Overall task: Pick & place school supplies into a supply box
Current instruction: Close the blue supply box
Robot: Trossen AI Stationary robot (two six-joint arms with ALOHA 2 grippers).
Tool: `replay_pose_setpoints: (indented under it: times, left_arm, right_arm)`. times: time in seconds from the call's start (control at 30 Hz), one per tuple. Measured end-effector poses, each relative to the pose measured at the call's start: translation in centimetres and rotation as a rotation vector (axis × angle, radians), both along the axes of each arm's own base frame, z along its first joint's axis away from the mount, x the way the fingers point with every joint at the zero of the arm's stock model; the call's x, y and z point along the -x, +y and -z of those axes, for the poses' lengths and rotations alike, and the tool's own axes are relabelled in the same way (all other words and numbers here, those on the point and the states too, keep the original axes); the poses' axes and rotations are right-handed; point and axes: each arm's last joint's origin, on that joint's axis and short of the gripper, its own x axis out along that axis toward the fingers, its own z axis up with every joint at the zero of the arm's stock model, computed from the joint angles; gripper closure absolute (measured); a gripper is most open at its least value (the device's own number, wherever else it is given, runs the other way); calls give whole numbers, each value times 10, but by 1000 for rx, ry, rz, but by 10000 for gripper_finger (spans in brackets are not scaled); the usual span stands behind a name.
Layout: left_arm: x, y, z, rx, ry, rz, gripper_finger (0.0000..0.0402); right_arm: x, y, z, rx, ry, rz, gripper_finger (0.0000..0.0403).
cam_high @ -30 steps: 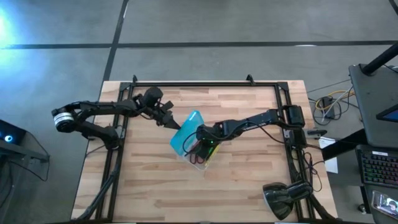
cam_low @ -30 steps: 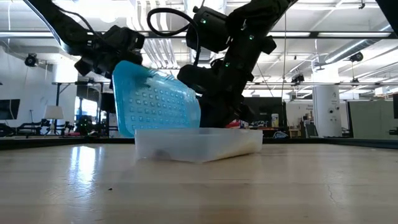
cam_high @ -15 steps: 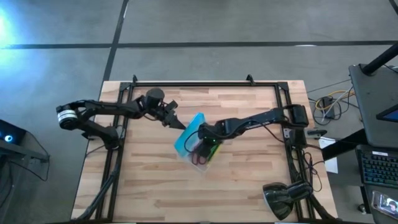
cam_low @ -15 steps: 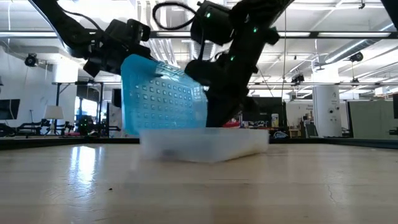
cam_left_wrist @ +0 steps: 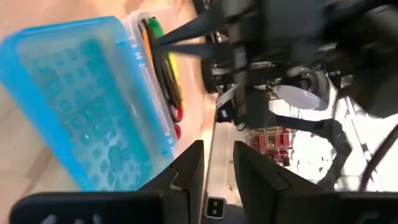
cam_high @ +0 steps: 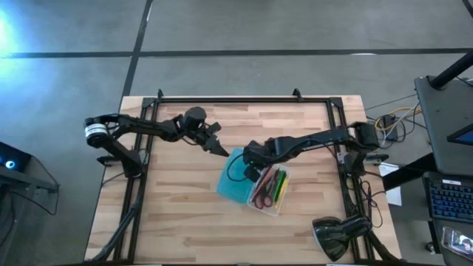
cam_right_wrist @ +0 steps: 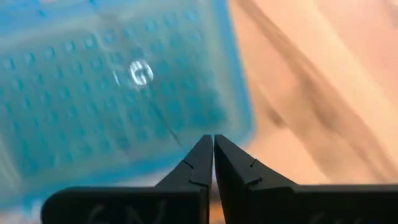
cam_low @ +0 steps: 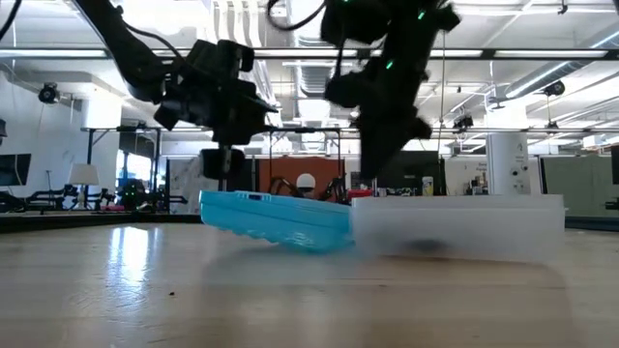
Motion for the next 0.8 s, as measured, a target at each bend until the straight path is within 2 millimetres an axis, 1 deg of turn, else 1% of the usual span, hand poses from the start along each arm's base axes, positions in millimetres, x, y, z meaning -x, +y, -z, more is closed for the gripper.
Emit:
replay_pose_setpoints:
  times: [0.1,0.23,0.33,0.47,0.57,0.67,0.8]
  left_arm:
    - [1,1,5,-31,17,-11,331]
    - [9,3,17,-70,101,-57,331]
    - [17,5,27,-115,208,-93,331]
    - [27,4,39,-156,332,-82,331]
    - [29,2,46,-168,371,-48,331]
    - [27,0,54,-167,397,-28,331]
    - [25,1,66,-152,428,-21,331]
  right_arm:
    - [19,-1,-16,19,73,12,394]
    - [49,-3,-28,16,201,86,394]
    - [71,0,-34,-66,252,124,394]
    - [94,13,-26,-170,292,126,394]
    - [108,25,-18,-211,337,60,394]
    - [116,35,-5,-205,390,3,394]
    - [121,42,13,-263,441,-56,394]
